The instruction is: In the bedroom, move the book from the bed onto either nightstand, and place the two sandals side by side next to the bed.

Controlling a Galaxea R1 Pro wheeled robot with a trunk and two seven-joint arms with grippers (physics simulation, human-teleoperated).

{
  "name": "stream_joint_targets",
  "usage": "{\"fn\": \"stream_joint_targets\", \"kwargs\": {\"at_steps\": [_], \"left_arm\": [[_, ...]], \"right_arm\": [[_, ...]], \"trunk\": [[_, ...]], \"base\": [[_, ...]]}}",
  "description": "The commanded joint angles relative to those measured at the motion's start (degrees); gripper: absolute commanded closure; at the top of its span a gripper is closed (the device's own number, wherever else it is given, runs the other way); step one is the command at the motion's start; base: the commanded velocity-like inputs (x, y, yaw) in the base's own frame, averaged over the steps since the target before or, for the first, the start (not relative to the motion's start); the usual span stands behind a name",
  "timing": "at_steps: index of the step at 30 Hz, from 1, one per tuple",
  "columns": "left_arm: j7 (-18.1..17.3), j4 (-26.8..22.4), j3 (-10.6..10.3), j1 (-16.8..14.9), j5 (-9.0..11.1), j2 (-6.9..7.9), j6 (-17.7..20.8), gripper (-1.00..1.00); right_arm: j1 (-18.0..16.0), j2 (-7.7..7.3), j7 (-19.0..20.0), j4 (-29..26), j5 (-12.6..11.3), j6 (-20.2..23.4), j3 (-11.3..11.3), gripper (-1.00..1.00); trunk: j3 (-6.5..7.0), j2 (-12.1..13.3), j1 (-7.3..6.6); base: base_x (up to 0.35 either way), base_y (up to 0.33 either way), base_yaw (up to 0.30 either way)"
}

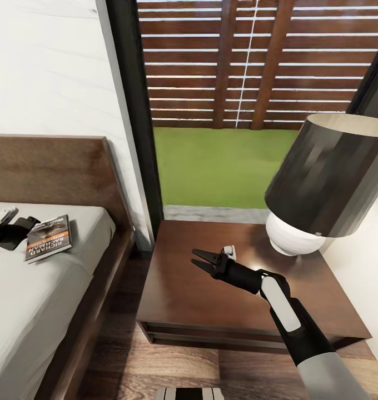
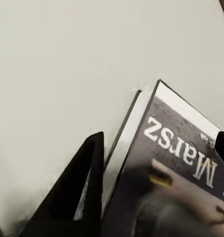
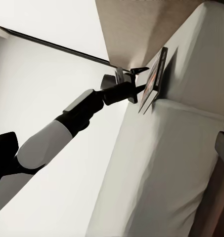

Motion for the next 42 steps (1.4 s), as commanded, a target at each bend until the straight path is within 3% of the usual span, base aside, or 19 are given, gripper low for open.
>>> {"fn": "stream_joint_targets", "kwargs": {"at_steps": [1,42], "left_arm": [[0.5,1.9,0.8,0.0,0.7,-0.01,0.5,-1.00],[0.5,1.8,0.8,0.0,0.7,0.17,0.5,-1.00]], "right_arm": [[0.0,-0.03,0.0,0.0,-0.2,0.2,0.1,-1.00],[0.0,-0.02,0.0,0.0,-0.2,0.2,0.1,-1.00]], "trunk": [[-0.05,0.0,0.00],[-0.05,0.0,0.00]], "base": [[0.000,-0.118,0.000],[0.000,-0.026,0.000]]}}
